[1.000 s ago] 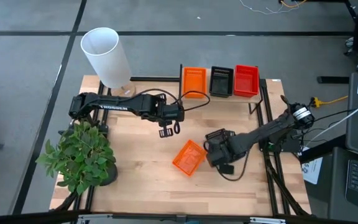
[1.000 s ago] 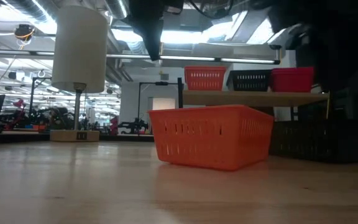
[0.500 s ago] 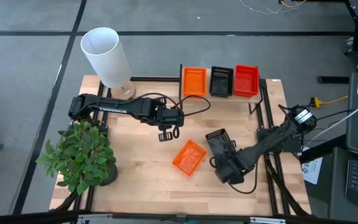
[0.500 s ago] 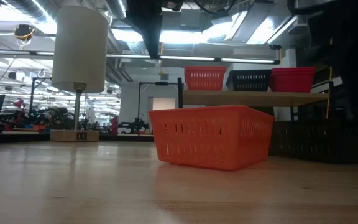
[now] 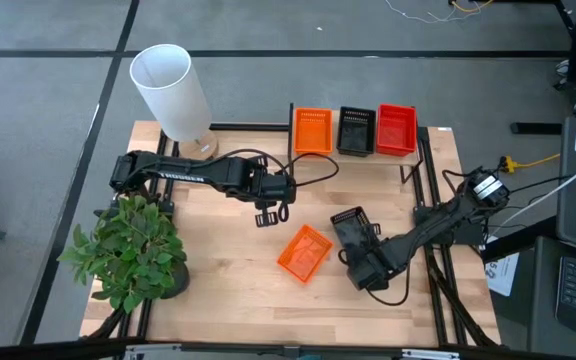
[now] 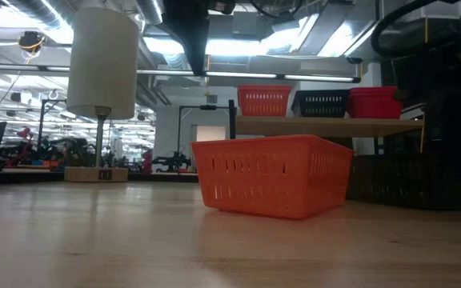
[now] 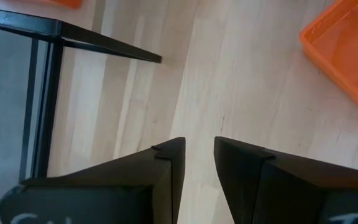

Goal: Stack baskets on shelf by color
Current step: Stack the black bin on the black bin on the shelf

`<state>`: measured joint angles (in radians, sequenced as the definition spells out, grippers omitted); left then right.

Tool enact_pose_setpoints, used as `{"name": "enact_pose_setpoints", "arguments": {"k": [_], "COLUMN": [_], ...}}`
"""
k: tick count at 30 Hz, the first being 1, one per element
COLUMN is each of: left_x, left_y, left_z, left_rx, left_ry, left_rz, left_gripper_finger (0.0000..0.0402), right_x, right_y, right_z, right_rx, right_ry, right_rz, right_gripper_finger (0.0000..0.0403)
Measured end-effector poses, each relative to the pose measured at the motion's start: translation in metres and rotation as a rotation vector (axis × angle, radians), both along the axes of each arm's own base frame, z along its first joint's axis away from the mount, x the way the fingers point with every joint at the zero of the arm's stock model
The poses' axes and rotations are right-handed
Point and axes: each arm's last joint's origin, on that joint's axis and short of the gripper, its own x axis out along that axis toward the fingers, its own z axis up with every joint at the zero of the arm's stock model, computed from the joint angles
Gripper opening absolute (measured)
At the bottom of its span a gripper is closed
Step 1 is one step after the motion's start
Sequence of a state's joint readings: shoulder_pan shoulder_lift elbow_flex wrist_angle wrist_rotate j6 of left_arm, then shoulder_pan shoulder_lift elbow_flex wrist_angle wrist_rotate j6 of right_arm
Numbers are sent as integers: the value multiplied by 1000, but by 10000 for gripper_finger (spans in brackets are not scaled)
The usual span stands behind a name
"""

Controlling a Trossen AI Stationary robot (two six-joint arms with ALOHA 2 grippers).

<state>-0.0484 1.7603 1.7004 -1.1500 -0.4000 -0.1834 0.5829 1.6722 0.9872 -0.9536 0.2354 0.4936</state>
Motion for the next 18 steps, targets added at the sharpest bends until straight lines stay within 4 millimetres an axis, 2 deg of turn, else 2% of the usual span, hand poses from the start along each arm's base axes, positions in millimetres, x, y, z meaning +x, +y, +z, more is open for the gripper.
{"name": "enact_pose_setpoints", "arguments": {"k": [3,10,14,18], "left_x": [0,0,0,0], "left_y": [0,0,0,1], "left_z": [0,0,0,0], "left_rx": [2,2,3,5], "left_ry": [-1,-2,-1,1], "left_rz": [1,0,-2,-4], "left_gripper_finger": [78,78,78,78], "right_x": [1,-2,3,3], "right_y": [0,6,20,31], "right_z": [7,34,66,102], "right_rx": [-14,-72,-49,-115], "right_ry": [22,77,38,-75], "right_rz": [0,-51,-22,-19], "right_gripper_finger": [16,5,4,3]}}
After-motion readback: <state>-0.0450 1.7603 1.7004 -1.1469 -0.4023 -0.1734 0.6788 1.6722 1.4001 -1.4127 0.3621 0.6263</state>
